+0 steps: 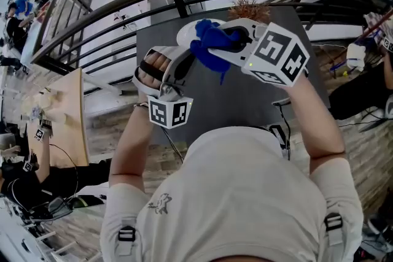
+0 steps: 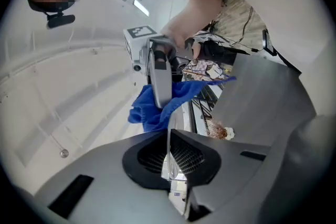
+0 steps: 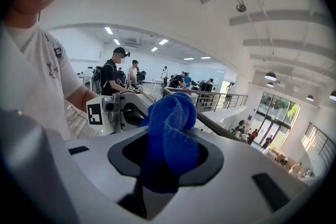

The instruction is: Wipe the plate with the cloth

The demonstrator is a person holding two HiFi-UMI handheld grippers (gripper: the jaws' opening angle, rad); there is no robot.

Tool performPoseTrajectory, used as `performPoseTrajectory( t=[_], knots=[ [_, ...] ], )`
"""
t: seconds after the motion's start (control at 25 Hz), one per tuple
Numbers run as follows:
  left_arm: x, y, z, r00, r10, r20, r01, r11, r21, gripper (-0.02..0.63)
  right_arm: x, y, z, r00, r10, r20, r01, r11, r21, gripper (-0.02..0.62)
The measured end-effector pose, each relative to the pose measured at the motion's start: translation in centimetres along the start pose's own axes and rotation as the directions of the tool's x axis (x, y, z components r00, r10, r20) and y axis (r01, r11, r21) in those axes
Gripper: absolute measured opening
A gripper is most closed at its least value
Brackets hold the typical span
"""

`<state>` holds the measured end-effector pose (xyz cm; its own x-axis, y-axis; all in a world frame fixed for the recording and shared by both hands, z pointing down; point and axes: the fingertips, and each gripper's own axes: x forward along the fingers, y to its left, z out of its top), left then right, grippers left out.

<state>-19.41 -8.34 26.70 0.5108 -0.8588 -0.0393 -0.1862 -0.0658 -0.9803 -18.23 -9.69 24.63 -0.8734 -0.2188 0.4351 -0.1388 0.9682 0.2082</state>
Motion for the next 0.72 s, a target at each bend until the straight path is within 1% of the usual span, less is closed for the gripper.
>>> performPoseTrajectory(
  t=[0.08, 0.2, 0.28, 0.36, 0.44, 0.52, 0.64, 0.72],
  knots=[
    [-0.6, -0.1, 0.4, 0.999, -0.006, 0.032, 0.006, 1.000, 0.021, 0.020, -1.0, -1.2, -1.6, 0.999, 0.015, -0.036, -0.012, 0.998, 0.062, 0.132],
    [-1.3, 0.0, 1.3, 0.996, -0.015, 0.086, 0.013, 0.999, 0.029, 0.021, -2.3, -3.3, -4.3, 0.993, 0.026, -0.117, -0.012, 0.993, 0.121, 0.132],
    [-1.6, 0.3, 2.2, 0.991, -0.018, 0.130, 0.012, 0.999, 0.049, 0.024, -2.6, -4.7, -5.8, 0.986, 0.059, -0.156, -0.034, 0.986, 0.161, 0.133],
    [-1.7, 0.5, 3.5, 0.984, -0.025, 0.175, 0.013, 0.998, 0.067, 0.028, -2.4, -5.9, -6.8, 0.978, 0.110, -0.175, -0.073, 0.976, 0.205, 0.132],
    [-1.8, 0.7, 5.1, 0.977, -0.032, 0.212, 0.017, 0.997, 0.073, 0.028, -2.1, -6.8, -7.0, 0.971, 0.146, -0.190, -0.100, 0.967, 0.233, 0.132],
    [-2.0, 0.7, 6.6, 0.967, -0.036, 0.251, 0.014, 0.996, 0.087, 0.028, -1.6, -7.1, -6.6, 0.967, 0.164, -0.195, -0.115, 0.963, 0.244, 0.132],
    [-2.1, 0.5, 8.2, 0.954, -0.043, 0.297, 0.010, 0.994, 0.113, 0.028, -0.5, -7.0, -5.6, 0.964, 0.177, -0.197, -0.130, 0.964, 0.231, 0.132],
    [-2.2, 0.3, 8.8, 0.948, -0.053, 0.315, 0.014, 0.992, 0.123, 0.029, 0.3, -6.0, -4.6, 0.961, 0.200, -0.189, -0.158, 0.964, 0.214, 0.132]
  ],
)
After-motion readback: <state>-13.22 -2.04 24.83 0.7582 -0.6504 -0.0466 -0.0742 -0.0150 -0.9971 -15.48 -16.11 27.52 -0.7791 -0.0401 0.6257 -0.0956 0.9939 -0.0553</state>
